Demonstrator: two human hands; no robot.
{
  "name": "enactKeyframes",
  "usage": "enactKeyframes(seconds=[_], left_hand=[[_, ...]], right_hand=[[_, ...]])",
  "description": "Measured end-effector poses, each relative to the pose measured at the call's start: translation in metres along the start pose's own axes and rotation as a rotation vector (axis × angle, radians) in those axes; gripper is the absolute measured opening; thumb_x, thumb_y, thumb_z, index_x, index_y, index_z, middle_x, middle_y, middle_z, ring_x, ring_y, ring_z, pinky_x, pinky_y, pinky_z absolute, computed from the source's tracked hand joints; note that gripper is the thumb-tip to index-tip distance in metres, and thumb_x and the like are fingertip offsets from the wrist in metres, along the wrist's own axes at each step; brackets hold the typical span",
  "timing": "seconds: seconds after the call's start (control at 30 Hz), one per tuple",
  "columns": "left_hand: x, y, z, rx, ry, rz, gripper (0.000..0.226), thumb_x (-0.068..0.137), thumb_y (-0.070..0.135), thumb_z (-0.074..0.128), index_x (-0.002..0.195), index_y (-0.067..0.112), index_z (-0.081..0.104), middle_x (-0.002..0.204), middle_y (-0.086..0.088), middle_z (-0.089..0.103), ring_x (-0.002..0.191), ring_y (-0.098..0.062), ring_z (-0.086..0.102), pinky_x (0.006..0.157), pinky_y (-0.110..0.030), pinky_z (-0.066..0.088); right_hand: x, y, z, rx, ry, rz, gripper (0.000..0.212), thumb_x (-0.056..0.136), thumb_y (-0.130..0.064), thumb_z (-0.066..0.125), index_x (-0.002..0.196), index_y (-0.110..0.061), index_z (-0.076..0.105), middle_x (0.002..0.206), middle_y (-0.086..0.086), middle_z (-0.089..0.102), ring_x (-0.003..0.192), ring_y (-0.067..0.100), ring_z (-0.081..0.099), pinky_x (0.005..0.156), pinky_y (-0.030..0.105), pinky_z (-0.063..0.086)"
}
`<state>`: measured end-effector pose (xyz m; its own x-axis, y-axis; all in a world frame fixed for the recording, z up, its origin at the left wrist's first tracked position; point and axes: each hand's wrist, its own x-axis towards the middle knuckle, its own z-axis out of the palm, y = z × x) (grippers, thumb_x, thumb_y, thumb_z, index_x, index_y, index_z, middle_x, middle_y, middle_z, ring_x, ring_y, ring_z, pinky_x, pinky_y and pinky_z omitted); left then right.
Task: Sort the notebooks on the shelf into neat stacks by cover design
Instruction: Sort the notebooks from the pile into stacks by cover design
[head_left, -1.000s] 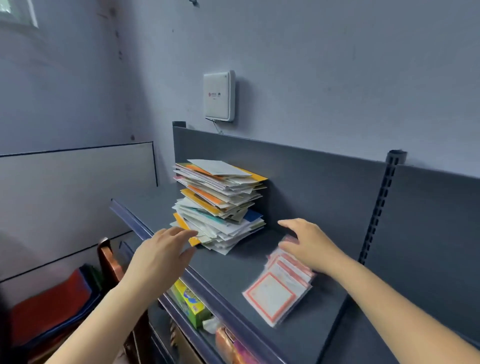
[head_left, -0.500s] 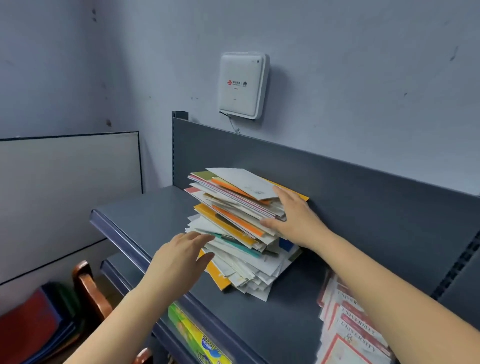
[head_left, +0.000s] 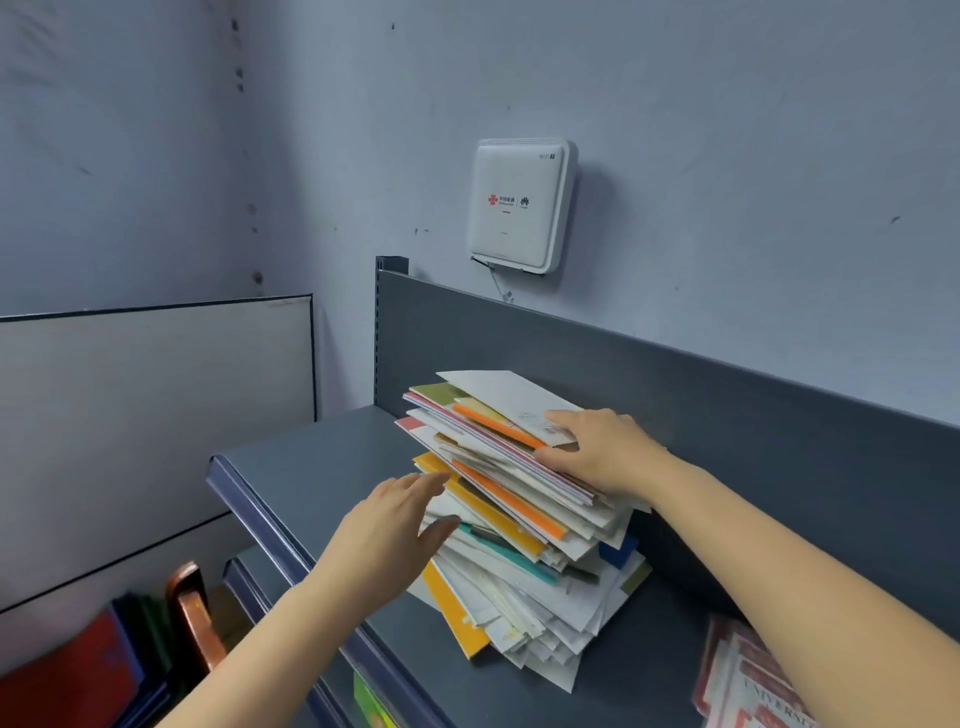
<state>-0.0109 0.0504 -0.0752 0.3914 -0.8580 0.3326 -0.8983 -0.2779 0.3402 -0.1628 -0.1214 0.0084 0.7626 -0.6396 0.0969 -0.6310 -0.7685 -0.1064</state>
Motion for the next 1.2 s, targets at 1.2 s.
enactKeyframes(seconds=[1.2], left_hand=[[-0.030, -0.036, -0.023, -1.331, 0.104, -0.604, 0.046, 0.088, 0.004, 0.061, 0.129, 0.020, 0.046, 0.114, -0.007, 0.070, 0.099, -0.029, 0.069, 0.081, -0.046, 0.056]], right_hand=[[0.020, 0.013, -0.001, 0.005, -0.102, 0.061, 0.040, 0.094, -0.047, 0.042, 0.128, -0.027, 0.049, 0.106, 0.002, 0.062, 0.092, 0.021, 0.058, 0.070, 0.031, 0.046]])
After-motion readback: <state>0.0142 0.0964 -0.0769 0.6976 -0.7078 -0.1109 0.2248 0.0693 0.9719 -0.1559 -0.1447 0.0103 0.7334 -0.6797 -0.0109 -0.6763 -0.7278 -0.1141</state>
